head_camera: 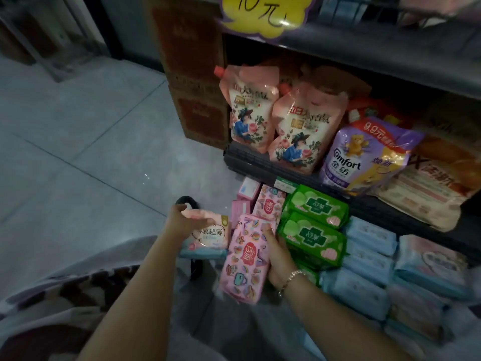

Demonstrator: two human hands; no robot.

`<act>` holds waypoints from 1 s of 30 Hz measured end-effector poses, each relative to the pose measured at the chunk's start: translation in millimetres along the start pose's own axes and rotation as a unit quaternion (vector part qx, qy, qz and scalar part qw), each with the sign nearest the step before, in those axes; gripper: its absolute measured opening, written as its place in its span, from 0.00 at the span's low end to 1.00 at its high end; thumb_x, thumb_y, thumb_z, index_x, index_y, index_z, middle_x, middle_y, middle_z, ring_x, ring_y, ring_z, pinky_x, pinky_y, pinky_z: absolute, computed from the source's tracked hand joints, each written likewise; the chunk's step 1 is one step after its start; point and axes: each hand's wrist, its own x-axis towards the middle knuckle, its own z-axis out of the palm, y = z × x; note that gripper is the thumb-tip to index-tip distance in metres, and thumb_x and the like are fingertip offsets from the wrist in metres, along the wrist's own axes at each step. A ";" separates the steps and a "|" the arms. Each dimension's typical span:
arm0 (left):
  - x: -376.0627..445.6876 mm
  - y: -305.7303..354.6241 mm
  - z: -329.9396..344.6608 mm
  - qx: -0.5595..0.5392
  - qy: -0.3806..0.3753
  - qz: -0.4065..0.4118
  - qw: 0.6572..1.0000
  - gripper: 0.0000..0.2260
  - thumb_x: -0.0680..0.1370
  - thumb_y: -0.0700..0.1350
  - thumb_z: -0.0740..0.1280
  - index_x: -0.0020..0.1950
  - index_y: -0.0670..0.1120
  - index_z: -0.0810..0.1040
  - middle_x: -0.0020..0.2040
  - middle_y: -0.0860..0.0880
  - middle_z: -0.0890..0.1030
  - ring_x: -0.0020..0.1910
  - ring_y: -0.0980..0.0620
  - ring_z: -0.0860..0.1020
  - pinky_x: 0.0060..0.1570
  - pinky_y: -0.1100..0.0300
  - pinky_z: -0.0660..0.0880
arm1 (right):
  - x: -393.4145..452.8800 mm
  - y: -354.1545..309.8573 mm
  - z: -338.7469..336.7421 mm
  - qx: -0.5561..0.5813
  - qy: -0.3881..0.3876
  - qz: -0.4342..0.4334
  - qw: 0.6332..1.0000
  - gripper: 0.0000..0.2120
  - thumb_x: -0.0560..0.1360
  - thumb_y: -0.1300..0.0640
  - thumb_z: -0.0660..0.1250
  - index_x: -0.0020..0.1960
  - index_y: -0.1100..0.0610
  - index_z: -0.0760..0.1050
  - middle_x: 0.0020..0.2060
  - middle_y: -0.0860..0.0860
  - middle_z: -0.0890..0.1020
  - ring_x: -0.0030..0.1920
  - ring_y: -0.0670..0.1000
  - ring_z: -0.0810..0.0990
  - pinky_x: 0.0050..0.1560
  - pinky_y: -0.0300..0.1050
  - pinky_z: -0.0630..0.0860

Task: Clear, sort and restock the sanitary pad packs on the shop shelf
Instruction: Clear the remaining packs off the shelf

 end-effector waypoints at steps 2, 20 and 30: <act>12.1 -27.4 7.8 0.009 0.005 -0.029 1.000 0.46 0.53 0.52 0.85 0.66 0.42 0.70 0.61 0.41 0.77 0.56 0.41 0.79 0.57 0.44 0.77 | 17.8 20.9 -0.2 -0.005 0.008 0.021 1.000 0.47 0.53 0.32 0.77 0.67 0.51 0.71 0.55 0.58 0.83 0.50 0.59 0.84 0.49 0.61 0.81; 46.0 -68.0 61.9 0.033 0.003 -0.010 0.999 0.43 0.65 0.44 0.81 0.74 0.44 0.61 0.70 0.42 0.70 0.66 0.43 0.71 0.58 0.55 0.68 | 70.8 55.5 10.6 -0.184 0.194 0.035 0.963 0.20 0.81 0.54 0.60 0.71 0.58 0.66 0.59 0.57 0.77 0.46 0.53 0.78 0.35 0.40 0.73; 50.9 -60.3 49.2 -0.038 -0.069 -0.020 0.997 0.39 0.65 0.43 0.81 0.70 0.44 0.65 0.64 0.42 0.73 0.57 0.43 0.78 0.53 0.51 0.78 | 59.1 44.7 13.2 -0.240 0.041 -0.030 0.969 0.13 0.80 0.46 0.61 0.60 0.50 0.74 0.53 0.53 0.82 0.46 0.52 0.82 0.43 0.46 0.81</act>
